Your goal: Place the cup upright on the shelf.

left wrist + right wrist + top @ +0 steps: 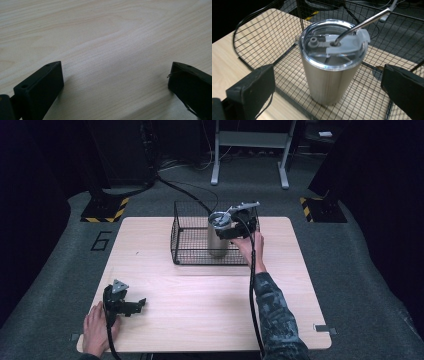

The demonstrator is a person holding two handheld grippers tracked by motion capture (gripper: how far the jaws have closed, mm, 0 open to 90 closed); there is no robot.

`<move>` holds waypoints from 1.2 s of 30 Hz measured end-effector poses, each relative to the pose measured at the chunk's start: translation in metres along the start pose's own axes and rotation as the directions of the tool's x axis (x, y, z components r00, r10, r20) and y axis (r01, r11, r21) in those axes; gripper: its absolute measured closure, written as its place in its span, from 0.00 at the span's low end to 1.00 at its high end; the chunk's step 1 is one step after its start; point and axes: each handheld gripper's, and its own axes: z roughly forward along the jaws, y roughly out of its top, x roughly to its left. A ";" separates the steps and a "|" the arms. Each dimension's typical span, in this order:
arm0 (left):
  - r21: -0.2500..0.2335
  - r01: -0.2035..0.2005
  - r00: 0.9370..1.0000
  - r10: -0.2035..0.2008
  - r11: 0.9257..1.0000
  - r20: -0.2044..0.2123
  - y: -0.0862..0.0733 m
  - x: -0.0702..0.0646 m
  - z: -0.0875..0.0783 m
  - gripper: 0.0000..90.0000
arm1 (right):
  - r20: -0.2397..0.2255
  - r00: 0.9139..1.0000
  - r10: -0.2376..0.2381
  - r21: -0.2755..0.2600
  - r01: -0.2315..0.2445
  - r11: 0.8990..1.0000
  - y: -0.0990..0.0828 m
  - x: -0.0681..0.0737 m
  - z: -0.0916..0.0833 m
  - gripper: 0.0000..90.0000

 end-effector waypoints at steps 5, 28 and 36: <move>-0.001 0.001 1.000 -0.001 1.000 0.000 0.000 0.000 0.000 0.00 | -0.015 1.000 -0.019 -0.006 0.018 1.000 -0.011 0.005 -0.024 0.00; 0.000 0.000 1.000 0.000 1.000 -0.001 0.000 0.000 0.000 0.00 | 0.041 0.995 -0.091 -0.052 0.093 0.994 -0.091 0.008 -0.116 0.00; 0.000 -0.001 1.000 0.001 1.000 -0.003 0.000 0.000 0.000 0.00 | 0.089 0.995 -0.049 -0.050 0.053 0.997 -0.129 -0.007 -0.136 0.00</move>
